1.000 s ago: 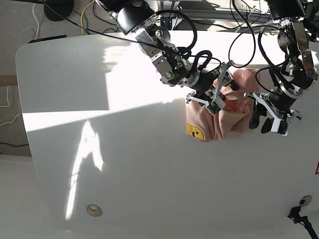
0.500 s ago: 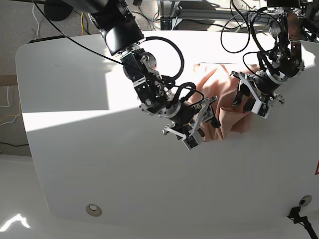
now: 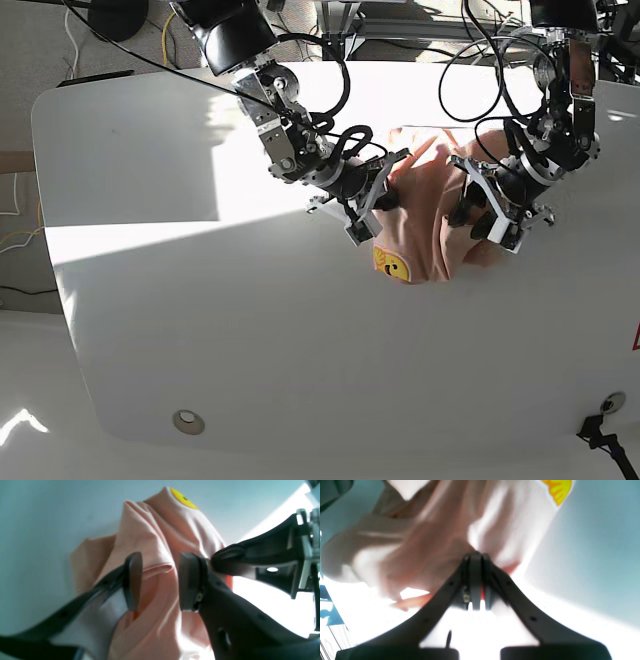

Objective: Fold the T-shirt properly
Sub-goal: 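Lift the bundled shirt with both grippers and press the folds together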

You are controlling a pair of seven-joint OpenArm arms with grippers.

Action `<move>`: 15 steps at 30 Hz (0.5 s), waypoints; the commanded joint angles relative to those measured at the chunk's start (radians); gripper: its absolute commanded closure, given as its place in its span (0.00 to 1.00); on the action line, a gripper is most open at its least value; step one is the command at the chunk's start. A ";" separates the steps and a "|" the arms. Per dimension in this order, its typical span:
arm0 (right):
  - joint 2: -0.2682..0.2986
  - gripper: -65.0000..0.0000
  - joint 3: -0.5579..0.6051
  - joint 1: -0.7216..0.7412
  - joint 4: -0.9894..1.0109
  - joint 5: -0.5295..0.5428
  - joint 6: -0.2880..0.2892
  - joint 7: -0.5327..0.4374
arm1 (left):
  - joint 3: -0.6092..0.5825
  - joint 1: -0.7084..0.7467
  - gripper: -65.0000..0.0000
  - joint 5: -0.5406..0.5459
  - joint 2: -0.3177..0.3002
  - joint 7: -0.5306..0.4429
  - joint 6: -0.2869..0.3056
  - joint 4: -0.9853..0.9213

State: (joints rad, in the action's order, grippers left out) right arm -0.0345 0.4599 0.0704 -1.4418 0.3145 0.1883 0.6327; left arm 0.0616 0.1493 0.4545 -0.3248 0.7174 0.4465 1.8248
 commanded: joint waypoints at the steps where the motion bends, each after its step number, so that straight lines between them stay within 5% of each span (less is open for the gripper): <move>1: 0.006 1.00 0.000 0.007 -0.003 0.010 0.012 -0.020 | -0.045 -0.020 0.66 0.014 -0.009 -0.011 0.004 -0.027; 15: 0.034 1.00 -0.002 -0.028 -0.001 0.010 0.012 -0.072 | -0.095 -0.146 0.66 -0.009 -0.040 -0.012 0.001 -0.227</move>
State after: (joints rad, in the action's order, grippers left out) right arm 0.0025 0.4591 0.0315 -1.4284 0.3210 0.1947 0.5682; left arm -0.0547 0.0204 0.4492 -0.3477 0.7242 0.4496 1.6016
